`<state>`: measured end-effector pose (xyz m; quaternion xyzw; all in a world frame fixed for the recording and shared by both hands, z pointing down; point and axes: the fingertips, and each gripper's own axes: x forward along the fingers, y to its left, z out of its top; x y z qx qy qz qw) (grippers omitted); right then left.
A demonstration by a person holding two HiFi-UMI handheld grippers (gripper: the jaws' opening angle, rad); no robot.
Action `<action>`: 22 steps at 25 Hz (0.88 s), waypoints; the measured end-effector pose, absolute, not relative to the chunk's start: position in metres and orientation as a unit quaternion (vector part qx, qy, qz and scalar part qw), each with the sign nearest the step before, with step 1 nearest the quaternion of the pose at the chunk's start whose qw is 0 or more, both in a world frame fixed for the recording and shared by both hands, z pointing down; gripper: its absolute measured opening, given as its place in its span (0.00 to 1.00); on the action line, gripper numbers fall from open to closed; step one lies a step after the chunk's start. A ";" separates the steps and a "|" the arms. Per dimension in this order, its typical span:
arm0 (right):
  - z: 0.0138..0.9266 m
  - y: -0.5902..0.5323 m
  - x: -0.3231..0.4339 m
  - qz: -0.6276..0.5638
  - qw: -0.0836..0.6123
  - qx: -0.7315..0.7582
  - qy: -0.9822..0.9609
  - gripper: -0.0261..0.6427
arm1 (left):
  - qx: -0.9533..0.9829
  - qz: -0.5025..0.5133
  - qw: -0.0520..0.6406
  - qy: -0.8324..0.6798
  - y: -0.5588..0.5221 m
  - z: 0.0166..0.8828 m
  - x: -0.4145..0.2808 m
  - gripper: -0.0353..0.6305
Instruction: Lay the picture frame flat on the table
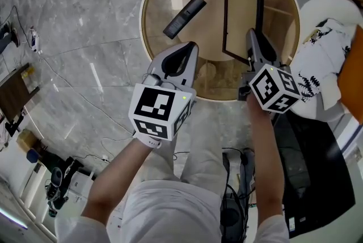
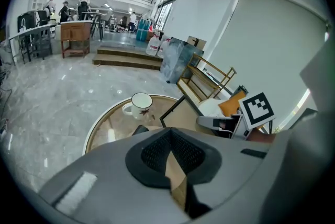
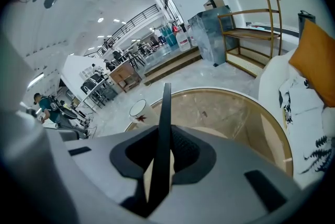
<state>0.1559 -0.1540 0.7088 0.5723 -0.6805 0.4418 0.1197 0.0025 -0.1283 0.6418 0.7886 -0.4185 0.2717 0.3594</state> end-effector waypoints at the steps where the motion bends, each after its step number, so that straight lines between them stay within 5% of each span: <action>1: 0.712 -0.154 0.157 0.443 0.120 0.573 -0.679 0.13 | 0.790 0.273 0.359 -0.416 -0.128 0.644 0.004 0.06; 22: 0.730 -0.155 0.163 0.413 0.154 0.586 -0.680 0.13 | 0.793 0.278 0.365 -0.401 -0.131 0.654 0.010 0.06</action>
